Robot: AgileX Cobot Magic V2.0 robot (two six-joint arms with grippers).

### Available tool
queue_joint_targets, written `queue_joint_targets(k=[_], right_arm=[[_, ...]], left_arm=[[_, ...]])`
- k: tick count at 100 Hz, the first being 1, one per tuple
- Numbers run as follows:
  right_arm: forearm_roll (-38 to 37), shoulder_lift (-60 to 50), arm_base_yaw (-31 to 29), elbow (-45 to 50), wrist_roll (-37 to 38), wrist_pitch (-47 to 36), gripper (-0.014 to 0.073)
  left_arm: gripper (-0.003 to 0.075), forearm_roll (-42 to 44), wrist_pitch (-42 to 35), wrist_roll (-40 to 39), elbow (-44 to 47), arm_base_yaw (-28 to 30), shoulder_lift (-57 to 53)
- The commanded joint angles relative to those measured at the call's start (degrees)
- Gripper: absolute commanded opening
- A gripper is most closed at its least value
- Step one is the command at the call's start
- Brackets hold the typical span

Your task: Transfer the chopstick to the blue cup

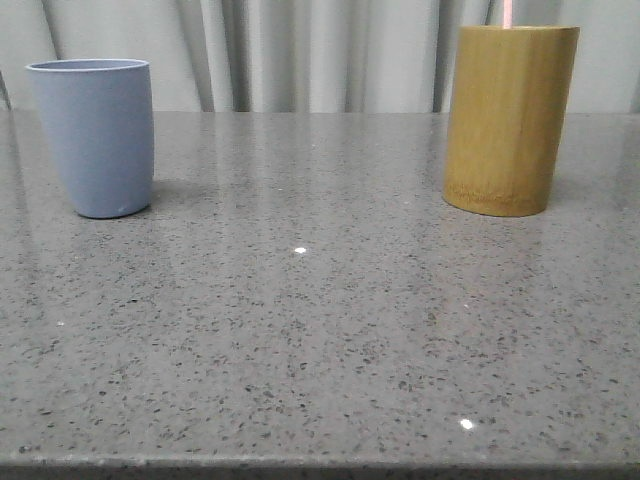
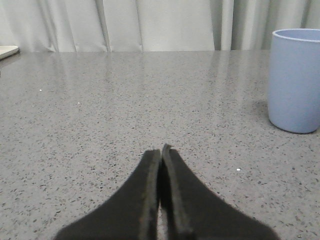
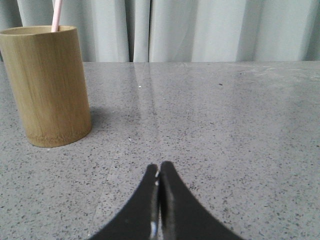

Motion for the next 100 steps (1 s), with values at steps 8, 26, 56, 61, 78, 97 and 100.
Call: queue_joint_targets(k=[8, 26, 56, 61, 78, 97, 100], right_arm=[[-0.7, -1.2, -0.3, 0.0, -0.2, -5.1, -0.0099], [-0.7, -1.2, -0.3, 0.0, -0.2, -5.1, -0.0099], [-0.7, -1.2, -0.3, 0.0, -0.3, -5.4, -0.0099], [-0.7, -1.2, -0.3, 0.0, -0.3, -5.4, -0.0099], [-0.7, -1.2, -0.3, 0.0, -0.3, -5.9, -0.0099], [-0.7, -1.2, -0.3, 0.0, -0.3, -5.9, -0.0099], [-0.7, -1.2, -0.3, 0.0, -0.3, -5.9, -0.0099]], left_arm=[[-0.0019, -0.5, -4.6, -0.1, 0.4, 0.3, -2.0], [-0.0019, -0.5, -4.6, -0.1, 0.4, 0.3, -2.0], [-0.0019, -0.5, -4.7, -0.1, 0.4, 0.3, -2.0], [-0.0019, -0.5, -4.7, -0.1, 0.4, 0.3, -2.0], [-0.0019, -0.5, -4.8, -0.1, 0.4, 0.3, -2.0], [-0.0019, -0.5, -5.1, -0.1, 0.4, 0.3, -2.0], [-0.0019, -0.5, -5.2, -0.1, 0.4, 0.3, -2.0]])
